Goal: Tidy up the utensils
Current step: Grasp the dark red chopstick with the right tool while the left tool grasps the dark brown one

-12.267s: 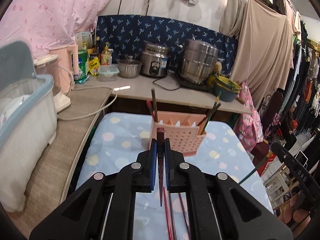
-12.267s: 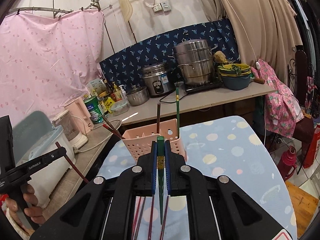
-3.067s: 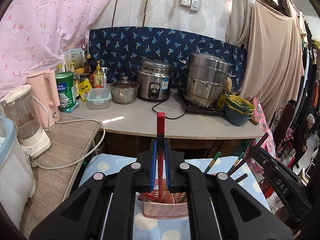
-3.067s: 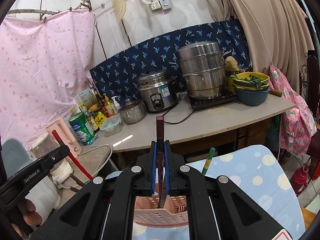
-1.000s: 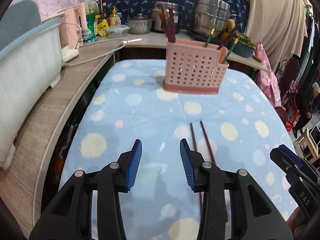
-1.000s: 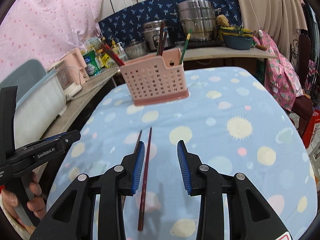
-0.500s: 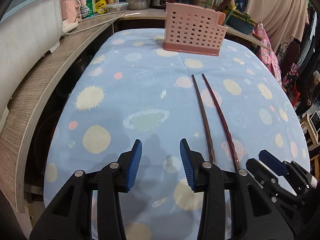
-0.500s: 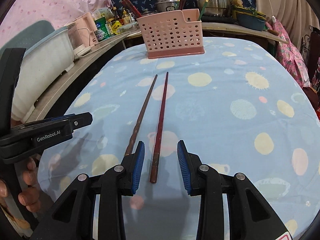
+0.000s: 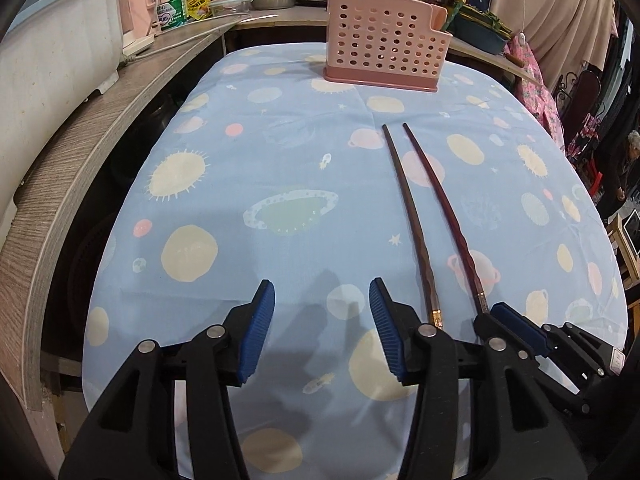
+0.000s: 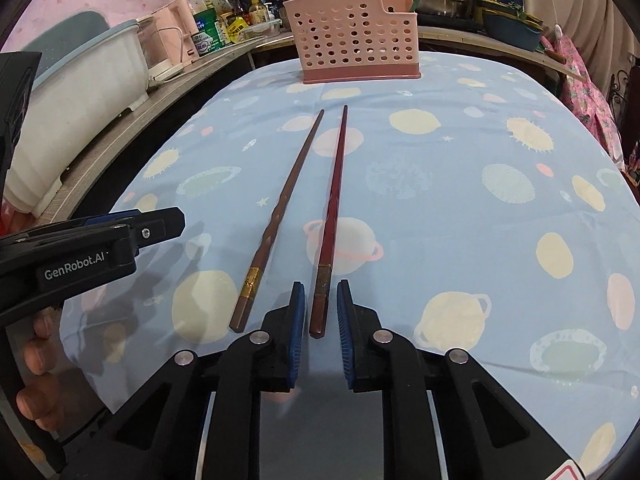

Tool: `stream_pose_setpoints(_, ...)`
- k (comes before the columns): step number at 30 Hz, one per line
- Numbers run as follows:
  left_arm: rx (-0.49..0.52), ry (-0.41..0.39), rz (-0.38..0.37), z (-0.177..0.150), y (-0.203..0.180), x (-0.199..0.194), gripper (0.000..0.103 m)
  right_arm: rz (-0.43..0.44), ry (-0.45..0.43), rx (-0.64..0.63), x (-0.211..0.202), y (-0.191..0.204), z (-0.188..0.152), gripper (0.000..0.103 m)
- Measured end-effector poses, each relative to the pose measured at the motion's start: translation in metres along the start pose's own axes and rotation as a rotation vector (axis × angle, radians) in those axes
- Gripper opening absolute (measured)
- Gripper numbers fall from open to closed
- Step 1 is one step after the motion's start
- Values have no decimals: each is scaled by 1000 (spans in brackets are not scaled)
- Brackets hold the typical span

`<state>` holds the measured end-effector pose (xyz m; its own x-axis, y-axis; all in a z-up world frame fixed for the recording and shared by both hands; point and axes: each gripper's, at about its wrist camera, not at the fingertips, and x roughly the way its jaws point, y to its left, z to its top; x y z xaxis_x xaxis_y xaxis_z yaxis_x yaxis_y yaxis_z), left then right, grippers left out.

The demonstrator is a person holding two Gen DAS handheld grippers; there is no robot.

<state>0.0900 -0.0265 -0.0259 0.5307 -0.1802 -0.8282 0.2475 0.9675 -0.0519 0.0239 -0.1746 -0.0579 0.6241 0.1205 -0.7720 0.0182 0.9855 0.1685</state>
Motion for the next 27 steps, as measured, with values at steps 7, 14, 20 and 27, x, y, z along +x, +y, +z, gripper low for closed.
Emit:
stream_pose_setpoints(7, 14, 6, -10, -4, -7, 1, 54, -21, -11, 13, -3, -6, -2, 7)
stream_pose_setpoints(14, 37, 23, -33, -8, -20, 4, 58, -43, -23, 46, -9, -17, -7, 7)
stream_pose_setpoints(20, 64, 39, -67, -13, -37, 7, 65, -48, -26, 84, -15, -31, -11, 7)
stream_pose_setpoints(27, 90, 60, -68, -17, -50, 16, 65, -43, -25, 90, -17, -35, -13, 7)
